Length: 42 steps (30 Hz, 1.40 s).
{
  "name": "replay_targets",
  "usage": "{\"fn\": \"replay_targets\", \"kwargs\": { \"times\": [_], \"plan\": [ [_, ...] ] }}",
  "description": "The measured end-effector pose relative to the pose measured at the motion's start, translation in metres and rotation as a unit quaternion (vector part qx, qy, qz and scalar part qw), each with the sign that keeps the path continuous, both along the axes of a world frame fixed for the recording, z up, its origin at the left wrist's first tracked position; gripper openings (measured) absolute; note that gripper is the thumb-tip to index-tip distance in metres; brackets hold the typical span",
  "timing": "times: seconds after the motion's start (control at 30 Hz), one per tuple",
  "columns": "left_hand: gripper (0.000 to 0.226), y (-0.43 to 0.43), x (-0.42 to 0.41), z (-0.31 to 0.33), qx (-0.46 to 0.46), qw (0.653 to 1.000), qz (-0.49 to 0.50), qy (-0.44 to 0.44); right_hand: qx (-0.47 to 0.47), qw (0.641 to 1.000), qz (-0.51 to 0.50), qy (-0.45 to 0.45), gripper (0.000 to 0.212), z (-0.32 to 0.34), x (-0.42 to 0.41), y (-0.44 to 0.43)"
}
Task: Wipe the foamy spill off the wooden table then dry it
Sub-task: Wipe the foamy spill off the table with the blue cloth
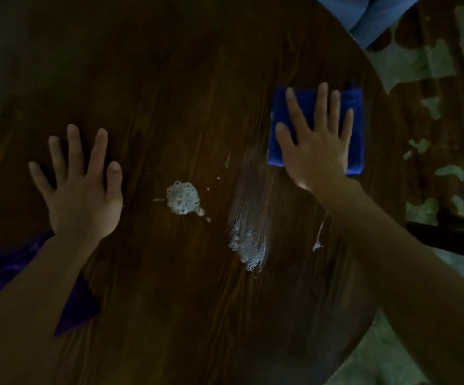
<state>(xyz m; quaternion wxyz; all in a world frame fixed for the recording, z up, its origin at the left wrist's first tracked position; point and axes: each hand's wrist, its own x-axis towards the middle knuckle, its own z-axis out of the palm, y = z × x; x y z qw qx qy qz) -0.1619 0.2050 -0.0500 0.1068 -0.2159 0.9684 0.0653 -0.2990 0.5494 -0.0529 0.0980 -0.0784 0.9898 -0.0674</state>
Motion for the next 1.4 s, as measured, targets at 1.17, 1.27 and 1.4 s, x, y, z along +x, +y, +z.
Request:
{"fn": "replay_targets", "kwargs": {
  "times": [1.17,1.27,1.4],
  "plan": [
    [0.063,0.001,-0.001,0.004,0.001,1.0,-0.007,0.008,-0.011,0.963,0.268,0.0,0.065,0.002,0.017,-0.048],
    [0.064,0.002,-0.002,0.004,0.001,1.0,-0.006,0.004,0.008,0.856,0.515,-0.045,0.065,0.006,0.06,-0.005],
    [0.064,0.001,-0.002,0.004,0.006,1.0,-0.006,0.004,0.049,0.913,0.404,-0.03,0.069,0.006,-0.006,0.066]
  ]
}}
